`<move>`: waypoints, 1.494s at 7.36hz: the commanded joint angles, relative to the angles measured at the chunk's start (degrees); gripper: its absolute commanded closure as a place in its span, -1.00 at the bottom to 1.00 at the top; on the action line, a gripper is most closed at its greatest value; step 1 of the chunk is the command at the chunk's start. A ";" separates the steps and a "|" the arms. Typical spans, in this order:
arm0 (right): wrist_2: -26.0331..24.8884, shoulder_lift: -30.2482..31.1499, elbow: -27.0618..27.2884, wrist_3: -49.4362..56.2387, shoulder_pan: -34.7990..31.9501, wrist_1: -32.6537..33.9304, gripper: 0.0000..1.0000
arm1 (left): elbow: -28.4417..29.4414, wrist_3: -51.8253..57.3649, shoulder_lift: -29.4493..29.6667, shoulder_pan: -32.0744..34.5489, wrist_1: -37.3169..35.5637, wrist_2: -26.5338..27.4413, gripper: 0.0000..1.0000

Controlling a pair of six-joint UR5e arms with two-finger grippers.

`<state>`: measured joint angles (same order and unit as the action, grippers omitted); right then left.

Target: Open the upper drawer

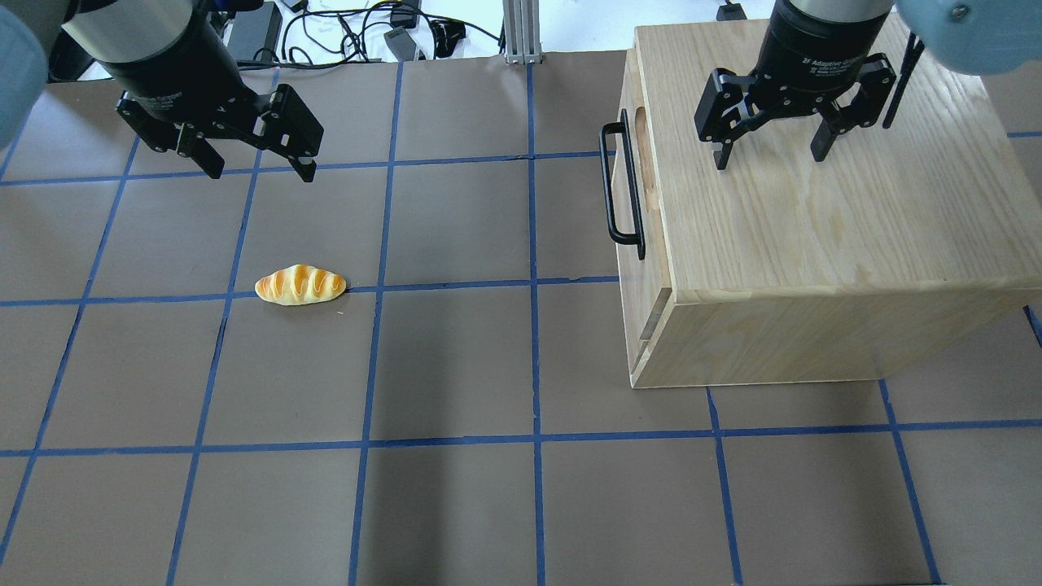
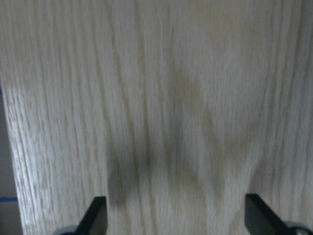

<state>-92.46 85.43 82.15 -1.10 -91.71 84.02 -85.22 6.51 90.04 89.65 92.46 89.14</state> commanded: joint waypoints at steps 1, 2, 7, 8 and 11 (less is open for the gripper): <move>0.00 0.00 -0.05 -0.04 -0.05 0.00 -1.00 | 0.31 -0.18 0.57 0.00 -0.44 -0.19 -1.00; 0.00 0.00 -0.06 -0.04 -0.05 0.00 -1.00 | 0.14 -4.96 2.23 0.44 -1.49 -1.50 -1.00; 0.00 0.00 -0.06 -0.04 0.04 0.00 -1.00 | -3.11 -21.77 12.16 7.35 -19.66 -26.91 -1.00; 0.00 0.00 0.03 0.05 0.04 0.00 -1.00 | -3.11 -26.50 14.27 10.08 -24.39 -26.91 -1.00; 0.00 0.00 -0.06 0.05 -0.05 0.00 -1.00 | -3.11 -32.34 16.83 14.75 -28.21 -26.30 -1.00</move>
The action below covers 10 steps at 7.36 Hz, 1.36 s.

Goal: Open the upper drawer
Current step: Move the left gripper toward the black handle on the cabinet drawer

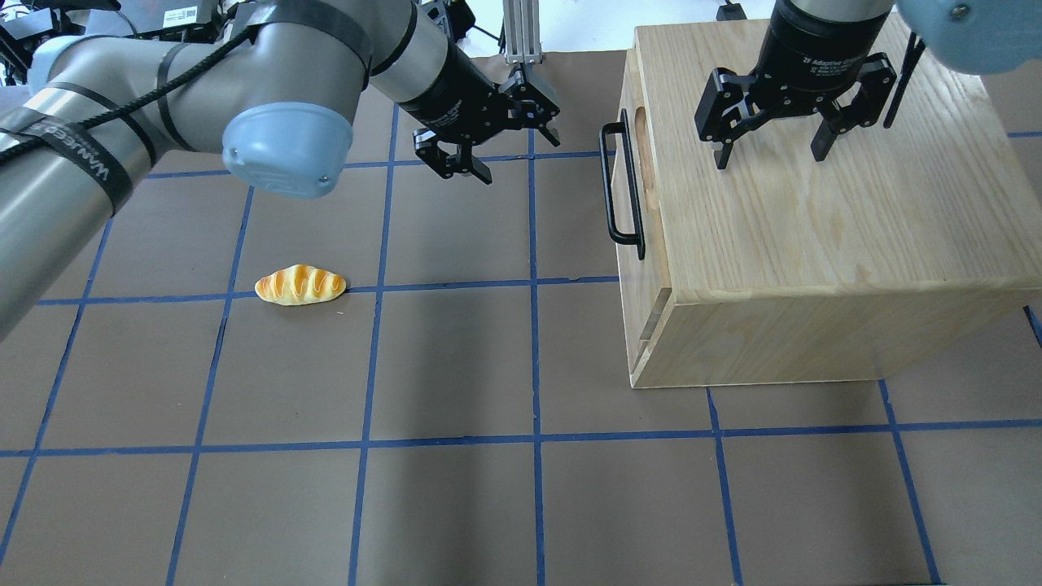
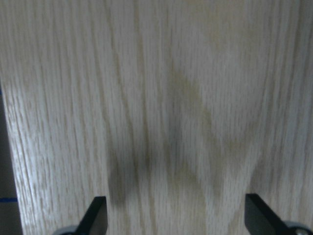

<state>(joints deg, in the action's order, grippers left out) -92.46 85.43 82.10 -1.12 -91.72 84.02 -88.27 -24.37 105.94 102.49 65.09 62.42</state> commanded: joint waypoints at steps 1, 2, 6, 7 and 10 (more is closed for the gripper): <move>0.00 0.00 -0.01 -0.02 0.05 0.00 -1.00 | -0.06 -1.47 1.63 2.09 -0.92 0.42 -1.00; 0.00 0.00 0.07 -0.02 -0.04 0.00 -1.00 | -0.06 -1.64 2.33 2.44 -2.23 0.42 -1.00; 0.00 0.00 0.07 -0.02 -0.04 0.00 -1.00 | -0.06 -3.67 2.95 3.94 -3.21 -0.11 -1.00; 0.00 0.00 -0.01 0.06 0.05 0.00 -1.00 | -0.06 -3.67 2.95 4.46 -3.21 -0.02 -1.00; 0.00 0.00 -0.01 0.06 -0.04 0.00 -1.00 | -0.15 -3.58 4.01 4.91 -3.30 0.15 -1.00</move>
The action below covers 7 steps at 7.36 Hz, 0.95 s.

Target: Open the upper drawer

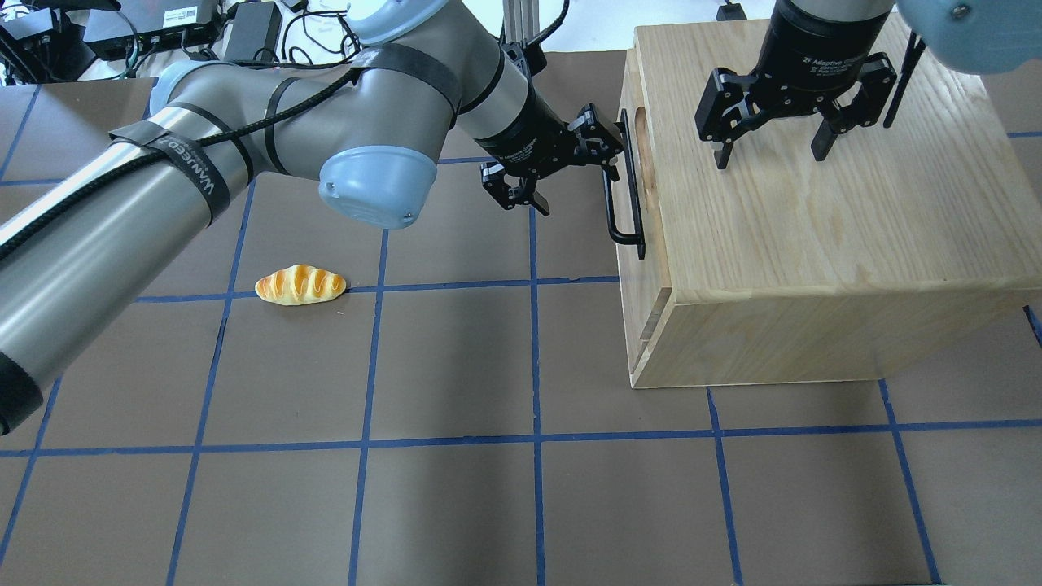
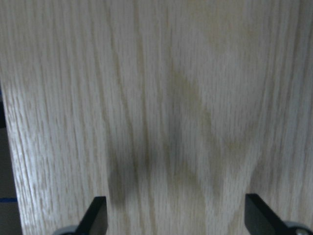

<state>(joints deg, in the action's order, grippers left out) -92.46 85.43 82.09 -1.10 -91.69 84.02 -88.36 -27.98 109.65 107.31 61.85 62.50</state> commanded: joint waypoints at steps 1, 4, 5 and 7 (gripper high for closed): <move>0.00 0.00 0.00 0.04 0.02 0.00 -1.00 | -0.06 0.03 0.57 0.09 -0.15 0.08 -1.00; 0.00 0.00 0.00 -0.05 -0.07 0.00 -1.00 | -0.15 0.20 0.66 0.53 -0.15 0.43 -1.00; 0.00 0.00 0.00 -0.05 0.02 0.00 -1.00 | -0.32 0.90 0.74 0.53 -0.15 0.86 -1.00; 0.00 0.00 0.00 0.04 -0.07 0.00 -1.00 | -0.76 2.57 -0.48 0.44 0.02 1.57 -1.00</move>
<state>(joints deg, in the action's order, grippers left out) -92.46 85.43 82.12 -1.12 -91.73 84.02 -88.88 -26.57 109.97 107.79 61.78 63.68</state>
